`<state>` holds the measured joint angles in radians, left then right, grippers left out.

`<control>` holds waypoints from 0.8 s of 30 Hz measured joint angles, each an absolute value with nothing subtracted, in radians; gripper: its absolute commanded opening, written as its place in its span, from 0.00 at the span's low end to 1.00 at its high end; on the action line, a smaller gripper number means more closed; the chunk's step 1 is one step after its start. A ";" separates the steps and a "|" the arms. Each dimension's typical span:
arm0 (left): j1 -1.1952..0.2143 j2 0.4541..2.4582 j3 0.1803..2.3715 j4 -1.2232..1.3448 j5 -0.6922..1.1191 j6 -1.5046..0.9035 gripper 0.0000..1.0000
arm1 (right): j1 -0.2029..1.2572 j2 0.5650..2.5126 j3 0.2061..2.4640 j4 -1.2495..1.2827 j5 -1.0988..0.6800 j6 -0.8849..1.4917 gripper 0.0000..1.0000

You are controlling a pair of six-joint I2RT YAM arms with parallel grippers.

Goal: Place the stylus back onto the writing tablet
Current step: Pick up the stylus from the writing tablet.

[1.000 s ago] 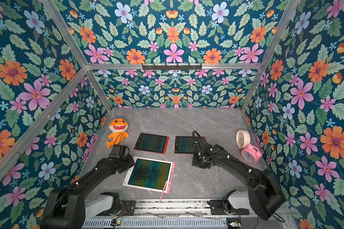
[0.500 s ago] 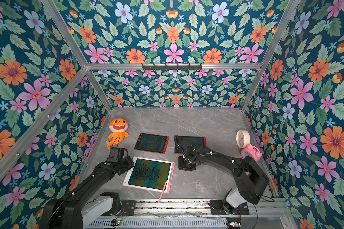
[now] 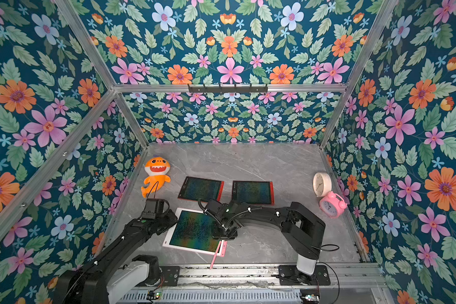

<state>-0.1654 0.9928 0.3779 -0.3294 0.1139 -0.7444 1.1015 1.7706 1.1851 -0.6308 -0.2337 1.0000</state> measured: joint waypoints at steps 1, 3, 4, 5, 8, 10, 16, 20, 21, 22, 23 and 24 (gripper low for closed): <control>-0.165 1.002 0.376 -0.323 0.115 -0.744 0.33 | 1.111 1.772 1.172 -0.626 -0.243 1.013 0.48; -0.165 1.021 0.377 -0.310 0.121 -0.744 0.33 | 1.125 1.776 1.166 -0.628 -0.255 1.023 0.49; -0.165 1.033 0.379 -0.295 0.123 -0.743 0.32 | 1.133 1.778 1.168 -0.627 -0.259 1.030 0.49; -0.165 1.044 0.382 -0.282 0.129 -0.739 0.32 | 1.142 1.780 1.172 -0.629 -0.261 1.039 0.49; -0.165 1.057 0.385 -0.264 0.132 -0.732 0.32 | 1.164 1.781 1.186 -0.630 -0.263 1.056 0.51; -0.165 1.054 0.382 -0.260 0.132 -0.732 0.32 | 1.179 1.788 1.192 -0.629 -0.266 1.068 0.51; -0.165 1.035 0.368 -0.256 0.132 -0.729 0.32 | 1.226 1.840 1.203 -0.625 -0.278 1.107 0.48; -0.165 1.032 0.366 -0.253 0.132 -0.724 0.32 | 1.248 1.870 1.214 -0.603 -0.287 1.127 0.43; -0.165 1.031 0.366 -0.253 0.132 -0.723 0.33 | 1.249 1.875 1.214 -0.601 -0.289 1.131 0.42; -0.165 1.029 0.366 -0.253 0.132 -0.722 0.33 | 1.249 1.880 1.213 -0.598 -0.291 1.135 0.41; -0.165 1.029 0.366 -0.253 0.132 -0.722 0.33 | 1.248 1.883 1.210 -0.595 -0.299 1.142 0.41; -0.165 1.029 0.366 -0.253 0.132 -0.722 0.33 | 1.247 1.886 1.208 -0.591 -0.305 1.145 0.40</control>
<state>-0.1654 1.0294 0.3656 -0.2535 0.1322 -0.7216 1.2469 1.8862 1.2083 -0.5907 -0.3054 1.1450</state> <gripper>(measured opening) 0.330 0.415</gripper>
